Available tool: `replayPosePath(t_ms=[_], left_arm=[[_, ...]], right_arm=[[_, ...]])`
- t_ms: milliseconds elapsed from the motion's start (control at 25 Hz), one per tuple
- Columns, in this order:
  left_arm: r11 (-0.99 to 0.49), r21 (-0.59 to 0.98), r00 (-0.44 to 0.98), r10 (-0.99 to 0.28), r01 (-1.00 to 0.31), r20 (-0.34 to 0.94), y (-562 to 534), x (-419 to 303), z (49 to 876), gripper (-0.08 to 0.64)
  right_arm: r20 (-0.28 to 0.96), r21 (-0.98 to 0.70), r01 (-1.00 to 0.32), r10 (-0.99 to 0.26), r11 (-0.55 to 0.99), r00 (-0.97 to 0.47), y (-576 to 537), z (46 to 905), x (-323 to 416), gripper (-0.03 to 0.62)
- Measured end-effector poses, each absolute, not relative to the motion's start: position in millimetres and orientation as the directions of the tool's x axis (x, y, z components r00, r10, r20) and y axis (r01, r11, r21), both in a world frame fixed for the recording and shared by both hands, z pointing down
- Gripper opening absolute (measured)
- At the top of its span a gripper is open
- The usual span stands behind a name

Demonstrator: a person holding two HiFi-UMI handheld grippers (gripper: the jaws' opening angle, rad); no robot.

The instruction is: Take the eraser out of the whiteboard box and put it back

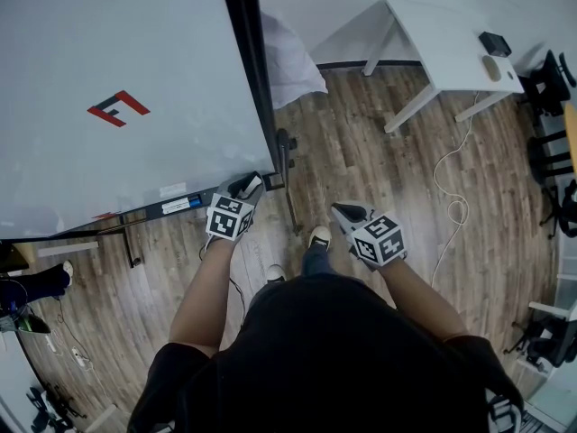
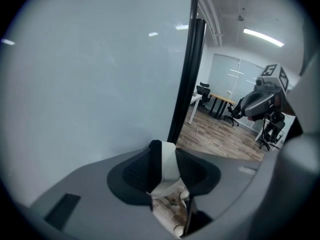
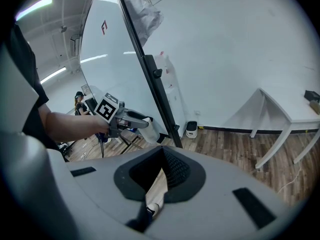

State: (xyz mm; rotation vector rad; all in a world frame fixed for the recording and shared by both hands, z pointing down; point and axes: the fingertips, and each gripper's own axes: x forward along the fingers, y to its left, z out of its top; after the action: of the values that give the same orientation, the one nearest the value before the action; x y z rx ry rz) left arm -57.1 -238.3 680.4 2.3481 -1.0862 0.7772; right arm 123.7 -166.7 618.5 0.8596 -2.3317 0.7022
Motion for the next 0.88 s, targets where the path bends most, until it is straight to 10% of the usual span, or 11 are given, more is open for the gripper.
replayPosePath(t_ms=[880], left_arm=[[-0.624,0.161,0.568,-0.533,-0.764,0.628,-239,-60,675,0.173]], right_arm=[[0.651,-0.267,-0.697,-0.408,0.666,-0.639,-163,616,111,-0.006]])
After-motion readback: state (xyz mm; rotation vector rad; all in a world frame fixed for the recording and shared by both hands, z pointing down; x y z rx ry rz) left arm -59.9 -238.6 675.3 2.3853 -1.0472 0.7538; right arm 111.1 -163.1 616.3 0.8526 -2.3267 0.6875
